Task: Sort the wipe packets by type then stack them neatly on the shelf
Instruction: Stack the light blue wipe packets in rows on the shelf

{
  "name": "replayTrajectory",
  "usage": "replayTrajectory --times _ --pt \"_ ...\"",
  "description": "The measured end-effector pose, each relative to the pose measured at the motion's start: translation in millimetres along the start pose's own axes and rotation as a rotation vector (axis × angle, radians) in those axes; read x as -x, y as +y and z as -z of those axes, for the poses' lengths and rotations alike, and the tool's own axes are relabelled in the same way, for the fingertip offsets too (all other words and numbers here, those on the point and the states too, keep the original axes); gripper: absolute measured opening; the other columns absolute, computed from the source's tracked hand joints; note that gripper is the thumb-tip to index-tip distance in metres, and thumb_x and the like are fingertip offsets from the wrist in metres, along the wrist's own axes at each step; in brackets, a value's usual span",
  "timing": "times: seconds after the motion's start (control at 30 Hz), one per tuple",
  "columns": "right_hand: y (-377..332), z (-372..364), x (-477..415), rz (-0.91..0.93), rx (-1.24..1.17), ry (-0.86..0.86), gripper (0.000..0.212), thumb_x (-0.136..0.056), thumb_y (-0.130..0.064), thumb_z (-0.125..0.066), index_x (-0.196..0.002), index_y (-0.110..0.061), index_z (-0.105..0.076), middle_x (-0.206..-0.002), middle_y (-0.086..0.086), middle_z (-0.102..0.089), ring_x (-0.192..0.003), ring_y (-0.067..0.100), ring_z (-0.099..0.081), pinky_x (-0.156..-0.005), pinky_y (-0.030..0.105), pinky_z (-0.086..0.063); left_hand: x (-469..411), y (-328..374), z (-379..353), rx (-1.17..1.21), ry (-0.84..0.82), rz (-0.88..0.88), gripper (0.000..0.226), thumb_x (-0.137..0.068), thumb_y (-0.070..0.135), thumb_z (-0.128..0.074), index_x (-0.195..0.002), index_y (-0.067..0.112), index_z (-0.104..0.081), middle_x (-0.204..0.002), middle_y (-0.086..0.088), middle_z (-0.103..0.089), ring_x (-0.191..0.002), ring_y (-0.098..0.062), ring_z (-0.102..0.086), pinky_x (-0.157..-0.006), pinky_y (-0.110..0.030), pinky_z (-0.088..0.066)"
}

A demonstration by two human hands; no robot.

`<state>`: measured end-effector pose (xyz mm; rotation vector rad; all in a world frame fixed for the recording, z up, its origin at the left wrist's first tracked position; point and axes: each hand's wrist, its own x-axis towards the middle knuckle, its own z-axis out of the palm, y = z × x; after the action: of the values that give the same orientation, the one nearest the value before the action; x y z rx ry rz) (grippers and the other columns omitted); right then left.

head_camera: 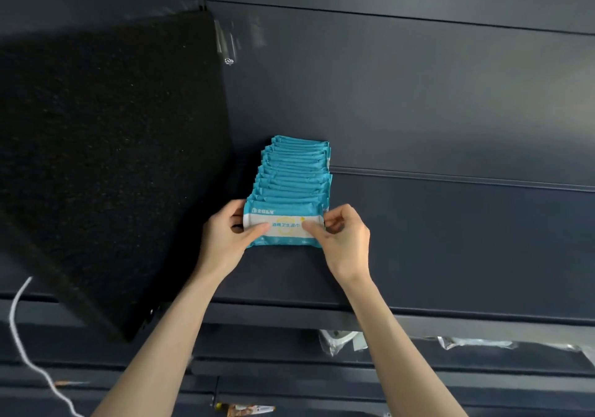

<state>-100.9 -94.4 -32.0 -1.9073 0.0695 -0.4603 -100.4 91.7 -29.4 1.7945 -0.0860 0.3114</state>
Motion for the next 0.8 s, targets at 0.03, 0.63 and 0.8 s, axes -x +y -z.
replayTrajectory --times 0.03,0.63,0.8 --pt "0.7 -0.9 0.8 0.018 0.04 0.01 0.033 -0.072 -0.023 -0.082 -0.08 -0.02 -0.051 -0.084 -0.002 -0.055 -0.074 0.014 -0.051 -0.069 0.032 -0.05 -1.0 -1.6 -0.1 -0.018 0.004 -0.013 0.034 -0.076 0.005 -0.076 -0.106 0.016 -0.063 -0.095 0.008 -0.07 -0.087 -0.002 -0.067 -0.069 -0.014 -0.052" --pt "0.1 -0.9 5.0 0.116 0.38 -0.172 0.083 -0.084 -0.033 -0.07 -0.149 -0.028 -0.019 -0.137 -0.005 -0.052 -0.12 0.018 -0.053 -0.096 0.042 -0.047 -15.1 -9.1 -5.2 -0.166 -0.073 -0.074 0.077 -0.072 0.01 -0.08 -0.137 0.025 -0.043 -0.115 0.012 -0.061 -0.105 -0.005 -0.06 -0.091 -0.028 -0.05" --pt "-3.9 0.2 3.7 0.105 0.459 -0.177 0.081 -0.086 -0.036 -0.068 -0.149 -0.027 -0.018 -0.138 -0.005 -0.051 -0.118 0.02 -0.054 -0.093 0.041 -0.048 -15.6 -8.3 -6.6 -0.228 -0.064 -0.092 0.075 -0.072 0.013 -0.08 -0.137 0.024 -0.043 -0.12 0.01 -0.06 -0.108 -0.007 -0.058 -0.092 -0.03 -0.049"
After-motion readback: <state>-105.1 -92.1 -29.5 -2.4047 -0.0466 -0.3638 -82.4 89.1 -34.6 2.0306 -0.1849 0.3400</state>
